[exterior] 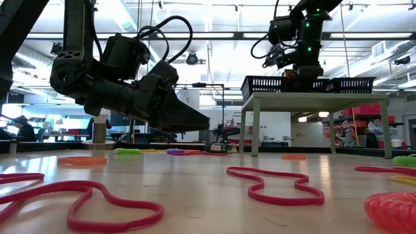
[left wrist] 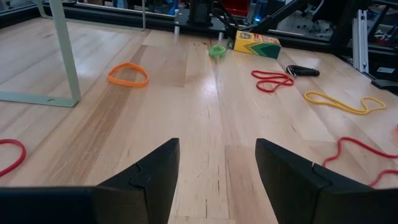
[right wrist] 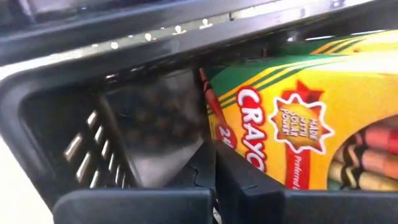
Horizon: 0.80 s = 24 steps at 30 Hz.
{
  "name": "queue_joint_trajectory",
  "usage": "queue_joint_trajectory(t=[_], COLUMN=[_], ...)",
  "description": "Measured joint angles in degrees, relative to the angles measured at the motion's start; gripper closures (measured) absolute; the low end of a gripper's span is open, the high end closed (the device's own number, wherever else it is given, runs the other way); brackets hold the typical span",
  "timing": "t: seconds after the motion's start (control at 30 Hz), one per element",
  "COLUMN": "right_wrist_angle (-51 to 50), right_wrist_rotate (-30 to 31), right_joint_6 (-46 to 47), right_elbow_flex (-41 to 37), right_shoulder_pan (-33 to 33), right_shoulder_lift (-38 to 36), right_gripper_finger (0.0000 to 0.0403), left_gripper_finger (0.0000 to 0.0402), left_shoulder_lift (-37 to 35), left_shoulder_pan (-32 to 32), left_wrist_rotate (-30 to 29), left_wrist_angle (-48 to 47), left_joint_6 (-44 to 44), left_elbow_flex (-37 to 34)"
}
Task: Pick & Place Office Desk Supplies
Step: Put the middle yellow crayon box into the middle black basket on the shelf
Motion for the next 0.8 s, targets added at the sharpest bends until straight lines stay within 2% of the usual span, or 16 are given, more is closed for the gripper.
queue_joint_trajectory(t=[0.8], right_wrist_angle=[3.3], right_wrist_rotate=[5.0], right_joint_6=[3.6], right_elbow_flex=[-0.1], right_shoulder_pan=[0.1], right_shoulder_lift=[0.1], right_gripper_finger=[0.0396], left_gripper_finger=[0.0184], left_shoulder_lift=[0.0], left_shoulder_pan=[0.0], left_wrist_rotate=[-0.2], left_wrist_angle=[-0.3], left_joint_6=[0.0], left_elbow_flex=[0.0])
